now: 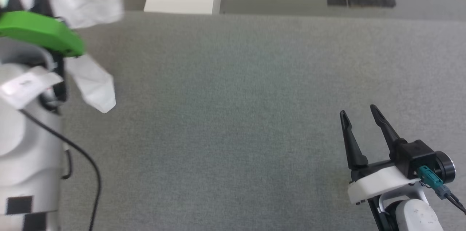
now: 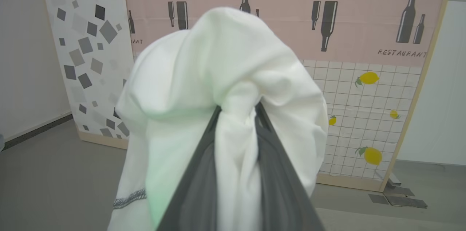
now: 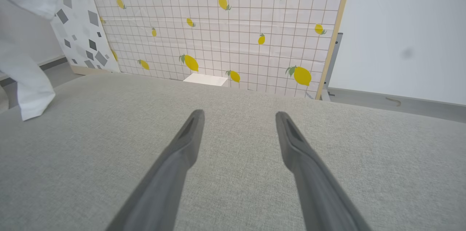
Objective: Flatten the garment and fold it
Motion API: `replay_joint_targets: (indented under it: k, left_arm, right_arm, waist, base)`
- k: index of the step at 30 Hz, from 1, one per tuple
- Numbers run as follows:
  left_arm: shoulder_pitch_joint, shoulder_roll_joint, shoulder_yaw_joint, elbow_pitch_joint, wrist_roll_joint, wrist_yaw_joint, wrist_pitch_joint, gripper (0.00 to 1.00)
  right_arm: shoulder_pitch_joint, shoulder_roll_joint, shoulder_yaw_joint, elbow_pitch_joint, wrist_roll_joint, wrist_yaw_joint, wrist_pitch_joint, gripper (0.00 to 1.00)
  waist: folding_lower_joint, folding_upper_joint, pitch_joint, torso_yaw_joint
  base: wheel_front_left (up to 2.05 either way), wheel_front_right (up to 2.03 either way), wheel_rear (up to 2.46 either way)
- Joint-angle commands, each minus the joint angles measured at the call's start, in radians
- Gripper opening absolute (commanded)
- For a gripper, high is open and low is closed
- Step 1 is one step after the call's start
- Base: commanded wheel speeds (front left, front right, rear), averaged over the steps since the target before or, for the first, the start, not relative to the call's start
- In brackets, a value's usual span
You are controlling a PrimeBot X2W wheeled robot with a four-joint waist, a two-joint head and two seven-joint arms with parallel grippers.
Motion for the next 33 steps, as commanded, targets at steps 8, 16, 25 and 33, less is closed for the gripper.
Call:
replay_joint_targets:
  k: [8,16,25,33]
  left_arm:
    - [-0.153,-0.191,-0.167,0.017,0.038,-0.051,-0.089,0.00]
    - [-0.220,-0.329,-0.311,0.113,-0.044,-0.079,-0.123,0.00]
    - [-0.131,-0.334,-0.679,0.277,-0.234,-0.060,0.035,0.00]
    - [-0.029,-0.334,-0.866,0.494,-0.341,-0.083,0.404,0.00]
  right_arm:
    - [0.041,0.000,0.006,-0.041,0.013,-0.002,0.030,1.00]
    - [0.058,0.000,0.028,-0.049,0.012,-0.002,0.046,1.00]
    - [0.051,0.000,0.043,-0.061,0.020,-0.002,0.051,1.00]
    - [0.056,0.000,0.031,-0.056,0.029,-0.002,0.040,1.00]
  waist:
    - [0.0001,0.0000,-0.145,-0.047]
    - [0.0001,0.0000,-0.151,-0.153]
    - [0.0001,0.0000,-0.111,-0.287]
    - [0.0001,0.0000,-0.079,-0.316]
  base:
    - [0.00,0.00,0.00]
    - [0.00,0.00,0.00]
    - [0.00,0.00,0.00]
    - [0.00,0.00,0.00]
